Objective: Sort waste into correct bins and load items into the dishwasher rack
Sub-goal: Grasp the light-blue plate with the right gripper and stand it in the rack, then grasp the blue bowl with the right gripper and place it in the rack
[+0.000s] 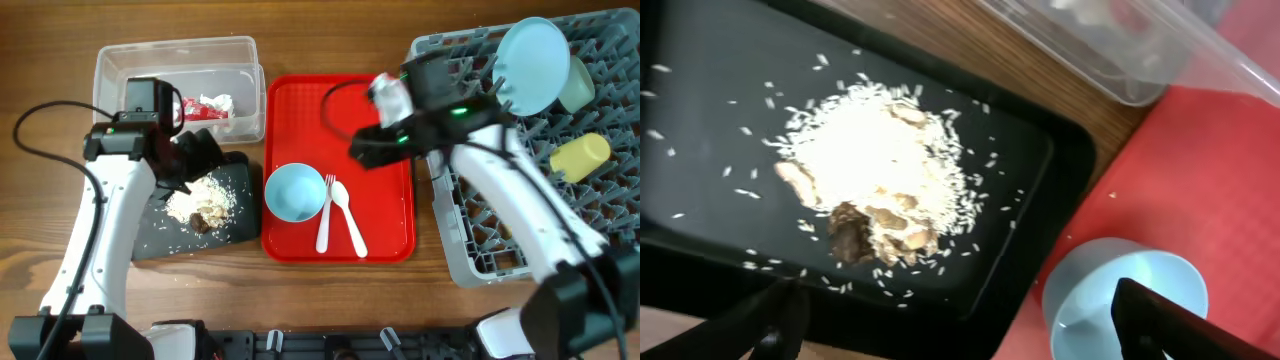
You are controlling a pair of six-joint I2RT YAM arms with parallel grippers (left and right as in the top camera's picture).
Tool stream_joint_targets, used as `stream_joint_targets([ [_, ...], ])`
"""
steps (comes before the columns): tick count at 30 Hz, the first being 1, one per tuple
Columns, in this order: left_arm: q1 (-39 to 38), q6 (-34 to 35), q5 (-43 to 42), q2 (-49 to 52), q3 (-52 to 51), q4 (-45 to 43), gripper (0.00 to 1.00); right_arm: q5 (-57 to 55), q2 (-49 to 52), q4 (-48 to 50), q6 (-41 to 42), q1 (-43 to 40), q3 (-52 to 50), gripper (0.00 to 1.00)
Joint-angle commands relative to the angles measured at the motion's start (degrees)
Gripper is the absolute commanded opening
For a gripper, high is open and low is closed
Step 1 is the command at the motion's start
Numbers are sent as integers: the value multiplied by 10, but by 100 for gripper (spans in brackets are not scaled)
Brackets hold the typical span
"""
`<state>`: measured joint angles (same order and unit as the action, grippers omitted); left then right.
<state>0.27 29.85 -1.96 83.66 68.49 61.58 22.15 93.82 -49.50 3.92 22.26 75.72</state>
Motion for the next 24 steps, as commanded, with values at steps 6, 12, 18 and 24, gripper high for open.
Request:
stream_joint_targets([
  [6, 9, 10, 12, -9, 2, 2, 100, -34, 170, 45, 123, 145, -9, 44],
  [12, 9, 10, 12, -9, 2, 2, 100, -172, 168, 61, 169, 117, 24, 4],
  [18, 9, 10, 12, -9, 2, 2, 100, -260, 27, 74, 70, -12, 127, 4],
  [24, 9, 10, 12, -9, 2, 0, 100, -768, 0, 132, -78, -112, 123, 4],
])
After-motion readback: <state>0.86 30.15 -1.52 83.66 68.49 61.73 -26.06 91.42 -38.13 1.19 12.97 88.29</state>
